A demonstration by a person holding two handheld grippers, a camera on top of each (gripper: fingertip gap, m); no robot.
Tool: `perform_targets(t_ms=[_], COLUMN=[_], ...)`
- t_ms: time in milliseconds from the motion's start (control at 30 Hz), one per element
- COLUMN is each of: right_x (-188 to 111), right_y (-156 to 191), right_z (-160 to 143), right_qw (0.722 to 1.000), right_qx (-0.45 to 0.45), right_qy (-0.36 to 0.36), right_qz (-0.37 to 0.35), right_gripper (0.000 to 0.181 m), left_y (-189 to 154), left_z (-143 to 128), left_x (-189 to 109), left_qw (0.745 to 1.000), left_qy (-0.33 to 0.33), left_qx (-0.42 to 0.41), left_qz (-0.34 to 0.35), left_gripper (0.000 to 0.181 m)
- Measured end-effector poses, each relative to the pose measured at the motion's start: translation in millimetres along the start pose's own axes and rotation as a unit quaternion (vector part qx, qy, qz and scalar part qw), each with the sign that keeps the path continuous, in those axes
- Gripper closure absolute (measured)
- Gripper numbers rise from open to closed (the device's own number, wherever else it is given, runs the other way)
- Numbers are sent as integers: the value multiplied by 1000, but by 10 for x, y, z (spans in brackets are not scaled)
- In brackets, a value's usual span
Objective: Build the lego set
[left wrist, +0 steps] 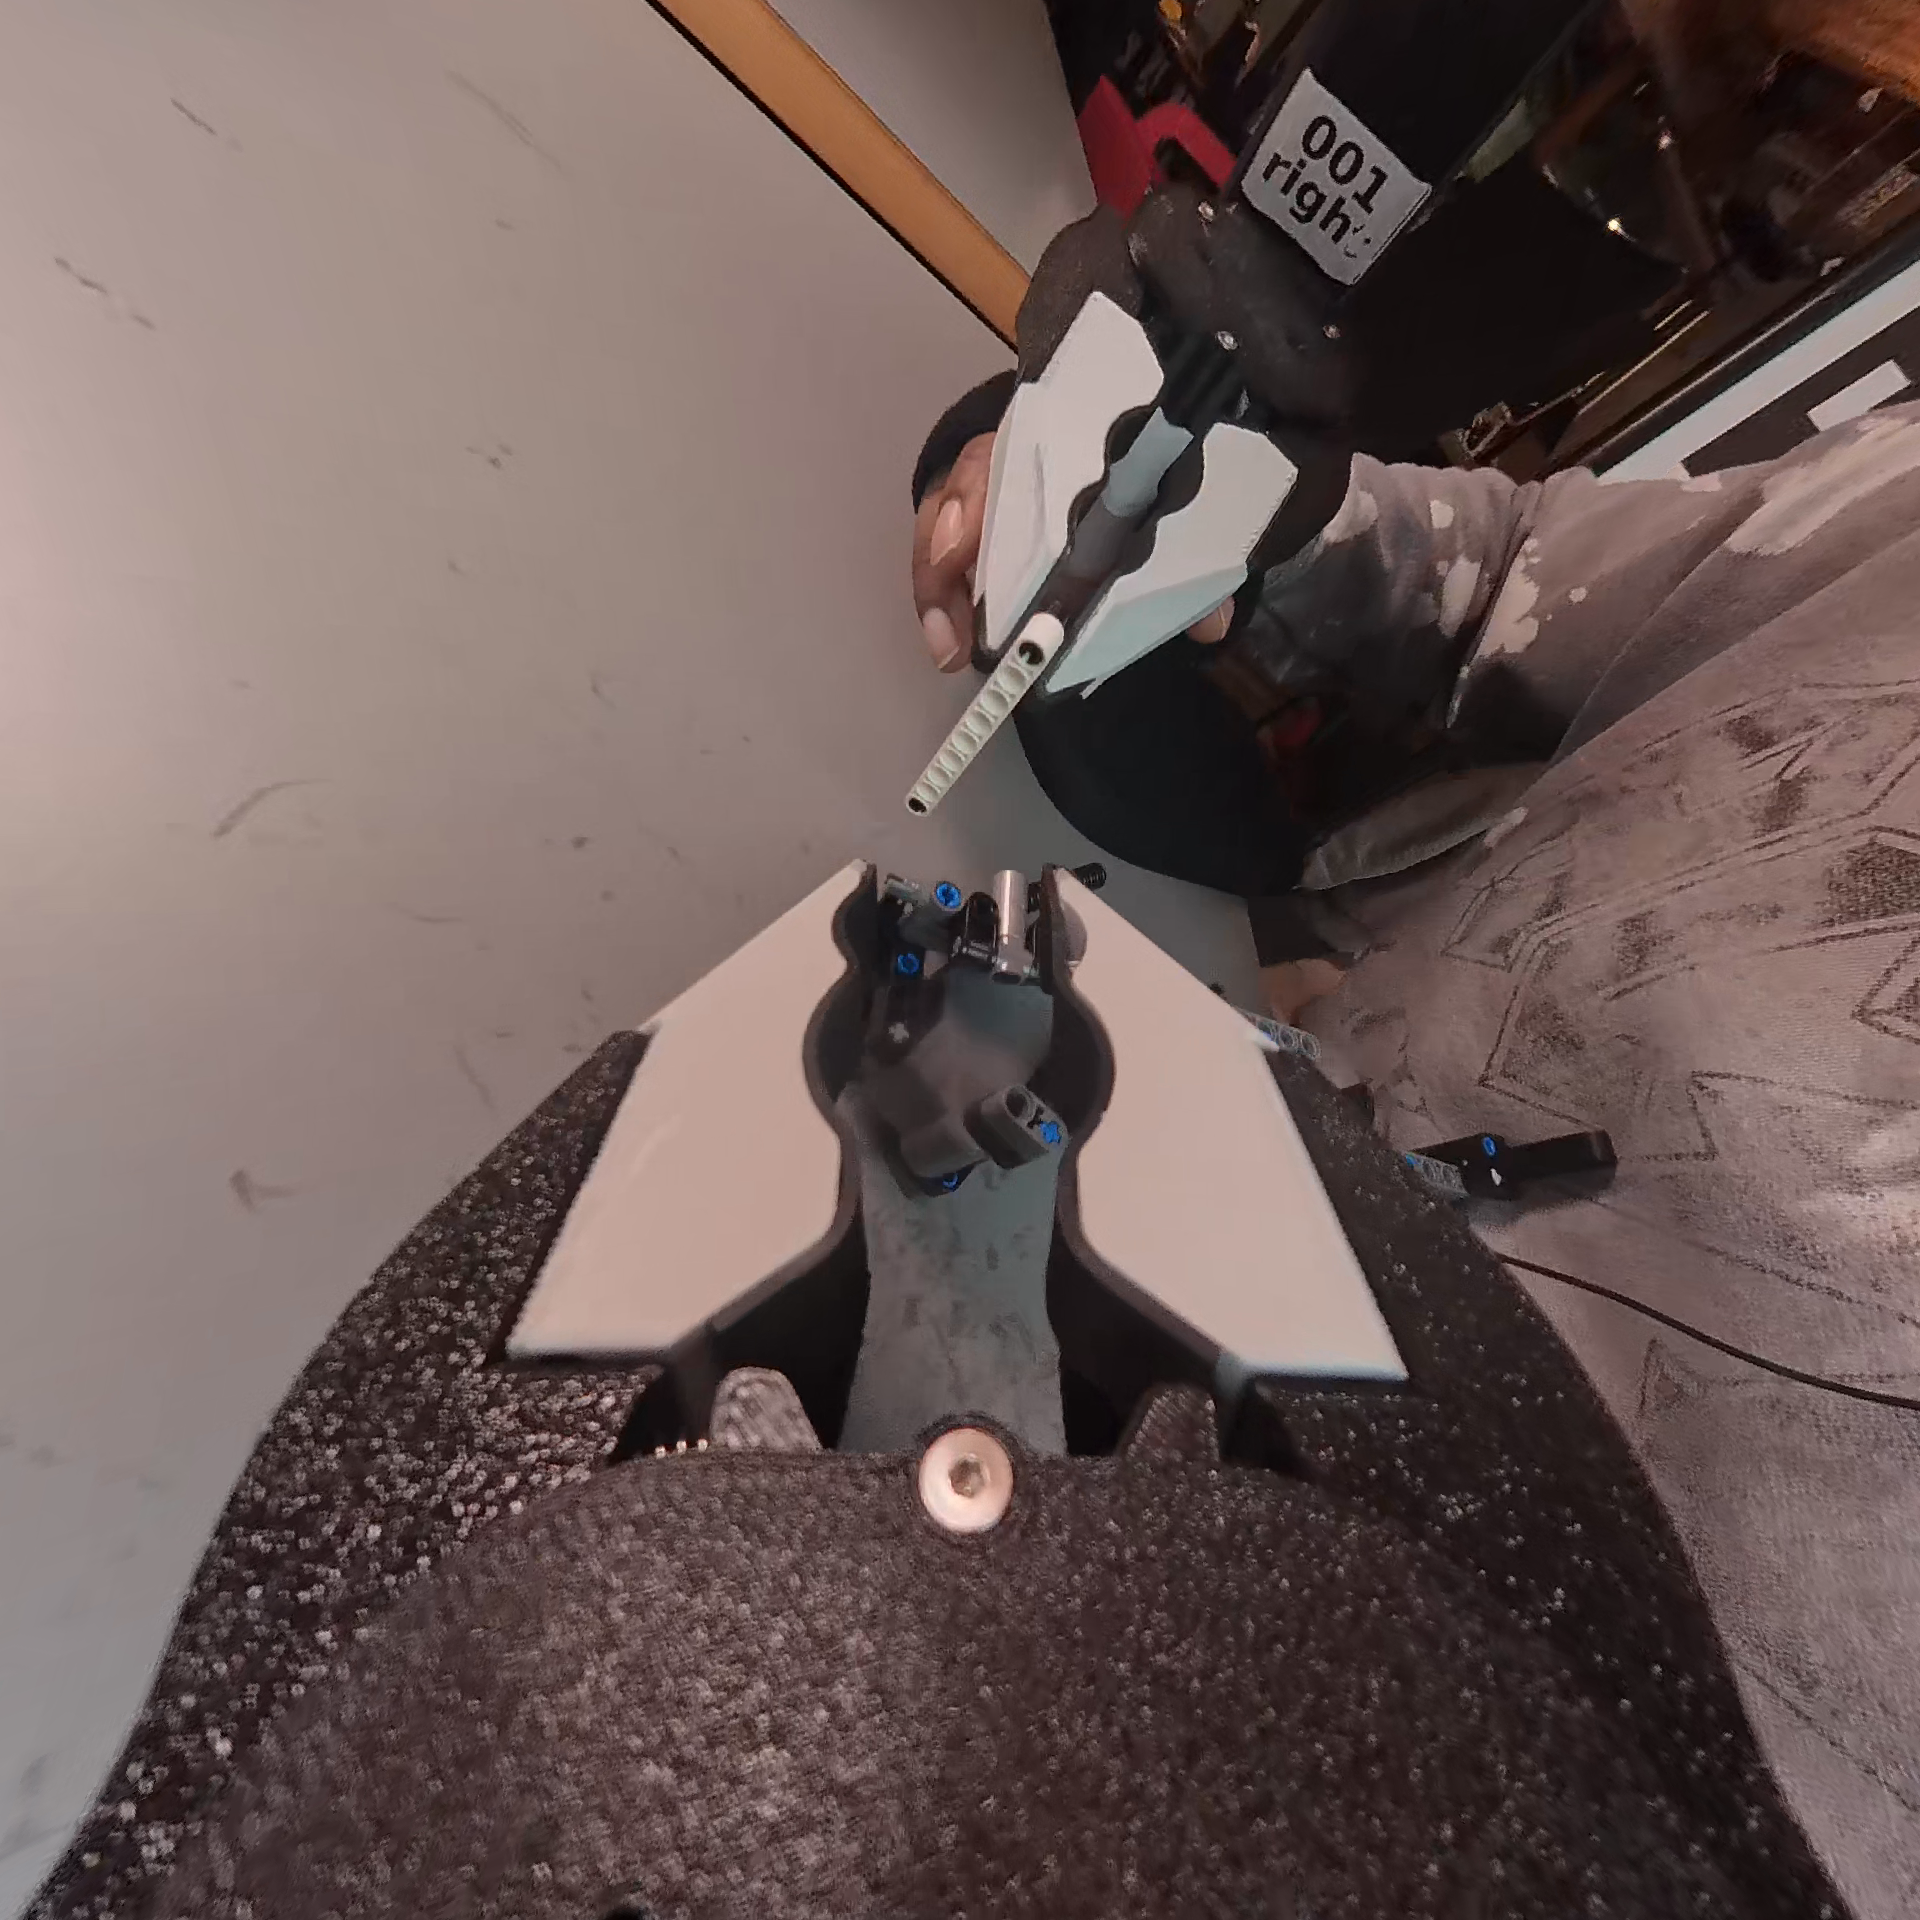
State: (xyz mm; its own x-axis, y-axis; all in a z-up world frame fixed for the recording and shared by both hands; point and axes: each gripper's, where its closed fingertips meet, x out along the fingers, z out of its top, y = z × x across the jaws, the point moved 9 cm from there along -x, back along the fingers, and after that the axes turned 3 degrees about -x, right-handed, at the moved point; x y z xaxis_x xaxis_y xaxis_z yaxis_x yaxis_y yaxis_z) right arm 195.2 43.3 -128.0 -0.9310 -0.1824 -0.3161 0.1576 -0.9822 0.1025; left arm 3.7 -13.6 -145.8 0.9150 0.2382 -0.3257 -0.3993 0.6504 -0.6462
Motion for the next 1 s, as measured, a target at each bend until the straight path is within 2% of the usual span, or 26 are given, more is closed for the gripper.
perform_targets(t_ms=[133, 267, 300, 367, 433, 533, 633, 767, 933, 967, 1000], right_x=[-76, -116, -111, -77, -20, 65, 120, 170, 184, 185, 183], right_y=[-58, -141, -160, -179, -166, -156, -121, -57, -20, -18, -16], right_z=[17, 63, 78, 105, 116, 58, -19, -75, -87, -95, -106], right_qw=[999, 996, 994, 986, 976, 965, 965, 965, 972, 972, 972], right_qx=[-25, -83, -107, -163, -212, -249, -253, -253, -230, -230, -230], right_qy=[-17, -10, -3, 22, 44, 64, 61, 59, 44, 46, 48], right_qz=[-11, -24, -30, -40, -38, -42, -45, -36, -11, -8, -4], right_gripper=[174, 174, 174, 174, 174, 174, 174, 174, 174, 174, 174], left_y=[-45, -83, -106, -150, -133, -144, -178, -216, -168, -148, -127], left_z=[42, 33, 28, 18, 21, 48, -20, -47, 74, 97, 113], left_x=[107, 175, 174, 166, 118, 3, 33, 165, 190, 202, 225], left_qw=[1000, 999, 998, 998, 998, 996, 994, 994, 996, 995, 995], left_qy=[13, 34, 36, 33, 24, 2, 25, 41, 59, 66, 78], left_qx=[-9, 31, 43, 45, 44, 17, -13, -23, -31, -36, -33], left_qz=[-12, 29, 26, 14, 49, 87, 105, 99, 67, 59, 59], left_gripper=[153, 180, 181, 180, 177, 158, 143, 144, 150, 154, 165])
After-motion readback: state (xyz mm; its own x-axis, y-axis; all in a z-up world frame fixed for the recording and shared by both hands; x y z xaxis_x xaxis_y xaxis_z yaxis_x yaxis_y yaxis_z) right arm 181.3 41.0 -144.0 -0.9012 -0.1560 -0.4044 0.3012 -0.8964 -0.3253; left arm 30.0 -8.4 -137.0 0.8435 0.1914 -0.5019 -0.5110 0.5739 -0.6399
